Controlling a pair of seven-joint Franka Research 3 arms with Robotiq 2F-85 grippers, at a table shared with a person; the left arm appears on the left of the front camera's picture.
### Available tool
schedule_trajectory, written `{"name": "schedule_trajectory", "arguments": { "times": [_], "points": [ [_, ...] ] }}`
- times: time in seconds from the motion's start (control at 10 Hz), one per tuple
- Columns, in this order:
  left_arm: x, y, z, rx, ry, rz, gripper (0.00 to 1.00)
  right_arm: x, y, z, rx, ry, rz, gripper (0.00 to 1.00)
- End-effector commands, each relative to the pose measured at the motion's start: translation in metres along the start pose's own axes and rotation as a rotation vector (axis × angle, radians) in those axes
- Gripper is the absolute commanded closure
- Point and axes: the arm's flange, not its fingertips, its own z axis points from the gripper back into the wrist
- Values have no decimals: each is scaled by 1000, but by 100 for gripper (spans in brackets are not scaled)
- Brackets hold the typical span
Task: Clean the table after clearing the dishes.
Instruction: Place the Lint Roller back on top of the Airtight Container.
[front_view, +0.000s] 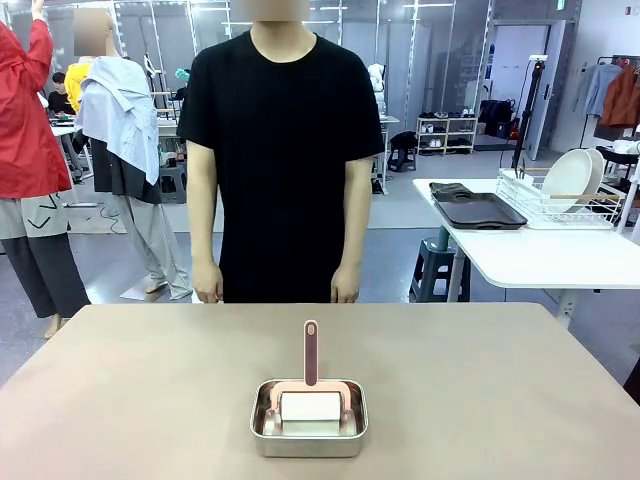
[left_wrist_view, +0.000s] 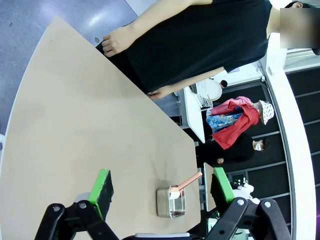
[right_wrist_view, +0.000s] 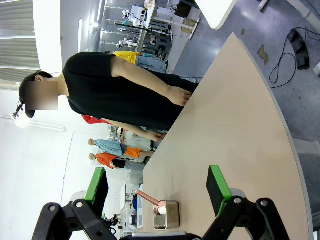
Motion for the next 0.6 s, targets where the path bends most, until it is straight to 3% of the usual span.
{"name": "schedule_trajectory", "arguments": {
  "times": [0.0,0.5],
  "points": [
    [3,-2,2,-8,6,5,0,-4,0,0,8,0,20,0],
    [3,-2,2,-8,6,5,0,-4,0,0,8,0,20,0]
  ]
}}
